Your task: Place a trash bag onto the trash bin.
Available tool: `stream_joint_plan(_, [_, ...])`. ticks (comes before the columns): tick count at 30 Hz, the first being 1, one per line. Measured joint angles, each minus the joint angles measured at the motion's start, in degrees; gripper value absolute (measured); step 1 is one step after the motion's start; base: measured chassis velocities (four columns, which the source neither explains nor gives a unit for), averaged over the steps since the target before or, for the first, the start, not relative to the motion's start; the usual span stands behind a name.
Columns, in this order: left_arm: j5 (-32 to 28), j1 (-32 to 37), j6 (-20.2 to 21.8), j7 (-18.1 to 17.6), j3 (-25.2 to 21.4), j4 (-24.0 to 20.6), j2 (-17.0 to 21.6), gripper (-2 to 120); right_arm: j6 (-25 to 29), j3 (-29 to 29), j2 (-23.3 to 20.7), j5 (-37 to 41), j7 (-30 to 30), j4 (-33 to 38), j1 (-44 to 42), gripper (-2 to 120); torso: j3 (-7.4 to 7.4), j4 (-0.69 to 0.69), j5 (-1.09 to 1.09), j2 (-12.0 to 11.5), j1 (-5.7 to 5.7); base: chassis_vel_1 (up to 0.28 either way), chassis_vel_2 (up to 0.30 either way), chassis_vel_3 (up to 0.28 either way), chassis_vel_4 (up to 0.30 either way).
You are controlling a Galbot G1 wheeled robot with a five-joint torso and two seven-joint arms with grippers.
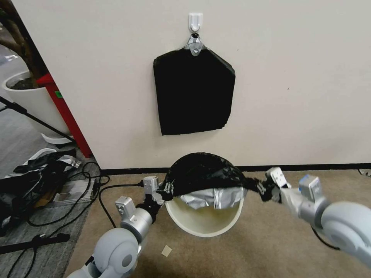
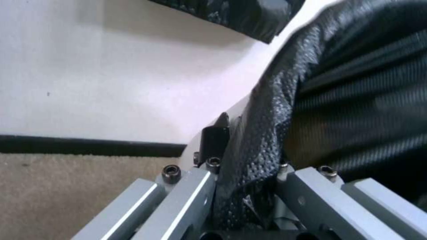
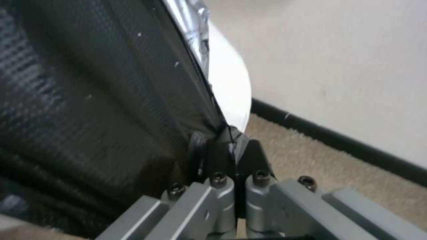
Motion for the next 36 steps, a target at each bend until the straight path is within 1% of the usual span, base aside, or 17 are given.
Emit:
stream_joint_plan(4, [-1.9, 0.2, 0.3, -1.6, -1.2, -0.8, 0.0, 4, 1.8, 0.3, 4.7, -3.2, -1.0, 0.1, -4.1, 0, 0.0, 0.0, 0.0, 0.0, 0.0, 0.0, 0.0, 0.0, 0.0])
stream_joint_plan(5, [-1.9, 0.2, 0.3, -1.6, -1.2, -0.8, 0.0, 4, 1.8, 0.3, 4.7, -3.2, -1.0, 0.1, -4.1, 0, 0.0, 0.0, 0.0, 0.0, 0.0, 0.0, 0.0, 0.0, 0.0])
stream_joint_plan(8, [-2.6, 0.3, 0.5, -2.4, -1.6, -0.8, 0.1, 4, 3.3, 0.6, 6.9, -4.3, -0.9, 0.7, -5.3, 0, 0.0, 0.0, -0.01, 0.0, 0.0, 0.0, 0.0, 0.0, 0.0])
stream_joint_plan(9, [-2.7, 0.4, 0.5, -2.7, -1.7, -0.8, 0.0, 4, 4.1, 0.4, 8.0, -4.5, -0.2, 0.8, -5.3, 0, 0.0, 0.01, -0.02, 0.0, 0.0, 0.0, 0.0, 0.0, 0.0])
stream_joint_plan(11, [-2.7, 0.5, 0.6, -2.8, -1.7, -0.7, 0.0, 4, 4.4, 0.2, 8.4, -4.5, 0.1, 0.8, -5.1, 0, 0.0, 0.01, -0.02, 0.0, 0.0, 0.0, 0.0, 0.0, 0.0])
stream_joint_plan(14, [-2.7, 1.1, 1.0, -3.3, -1.5, -0.7, -0.1, 4, 5.1, -3.0, 12.8, -2.5, 4.5, -0.5, -2.3, 0, 0.0, 0.01, -0.01, 0.0, 0.0, 0.0, 0.0, 0.0, 0.0])
stream_joint_plan(18, [-2.7, 0.9, 1.3, -3.7, -1.2, -0.7, 0.0, 4, 5.3, -4.4, 14.4, -1.8, 6.0, -1.1, -1.5, 0, 0.0, 0.01, 0.01, 0.0, 0.0, 0.0, 0.0, 0.0, 0.0])
stream_joint_plan(20, [-2.9, 0.1, 1.8, -4.4, -1.1, -0.3, -0.1, 4, 5.4, -4.7, 15.5, -1.2, 6.8, -1.1, -1.8, 8, 0.0, 0.01, -0.01, 0.0, 0.0, 0.0, 0.0, 0.0, 0.0])
stream_joint_plan(21, [-2.9, 0.1, 1.8, -4.4, -1.1, -0.3, -0.1, 4, 5.4, -4.7, 15.5, -1.2, 6.8, -1.1, -1.8, 8, 0.0, 0.01, -0.01, 0.0, 0.0, 0.0, 0.0, 0.0, 0.0])
stream_joint_plan(22, [-3.0, -0.2, 1.9, -4.7, -1.1, -0.2, -0.1, 4, 5.4, -4.4, 15.8, -1.1, 7.2, -1.0, -2.4, 14, 0.0, 0.01, 0.0, 0.0, 0.0, 0.0, 0.0, 0.0, 0.0])
stream_joint_plan(25, [-3.2, -1.1, 2.3, -5.2, -1.0, 0.7, -0.2, 3, 5.6, -2.9, 16.1, -0.9, 7.8, -0.3, -4.2, 27, 0.0, 0.0, -0.02, 0.0, 0.0, 0.0, 0.0, 0.0, 0.0])
stream_joint_plan(26, [-3.3, -1.2, 2.4, -5.4, -1.0, 0.9, -0.2, 3, 5.7, -2.6, 16.2, -0.9, 7.9, -0.2, -4.6, 30, 0.0, 0.0, -0.01, 0.0, 0.0, 0.0, 0.0, 0.0, 0.0])
stream_joint_plan(27, [-3.3, -1.2, 2.4, -5.4, -1.0, 0.9, -0.2, 3, 5.7, -2.6, 16.2, -0.9, 7.9, -0.2, -4.6, 30, 0.0, 0.0, -0.01, 0.0, 0.0, 0.0, 0.0, 0.0, 0.0])
stream_joint_plan(30, [-3.9, -2.0, 2.6, -5.8, -1.1, 2.0, -0.4, 3, 5.8, -0.5, 16.4, -0.8, 8.4, 0.8, -7.1, 43, 0.0, 0.0, -0.01, 0.0, 0.0, 0.0, 0.0, 0.0, 0.0])
stream_joint_plan(31, [-3.9, -2.0, 2.6, -5.8, -1.1, 2.0, -0.4, 3, 5.8, -0.5, 16.4, -0.8, 8.4, 0.8, -7.1, 43, 0.0, 0.0, -0.01, 0.0, 0.0, 0.0, 0.0, 0.0, 0.0])
stream_joint_plan(34, [-5.5, -3.7, 3.4, -7.0, -1.2, 3.4, -0.3, 3, 6.9, 3.7, 17.6, -3.0, 8.5, 2.9, -11.7, 62, 0.0, 0.0, -0.01, 0.0, 0.0, 0.0, 0.0, 0.0, 0.0])
stream_joint_plan(36, [-5.8, -4.0, 3.5, -7.2, -1.2, 3.6, -0.3, 3, 7.4, 4.3, 17.8, -3.9, 8.3, 3.3, -12.5, 63, 0.0, 0.0, -0.01, 0.0, 0.0, 0.0, 0.0, 0.0, 0.0])
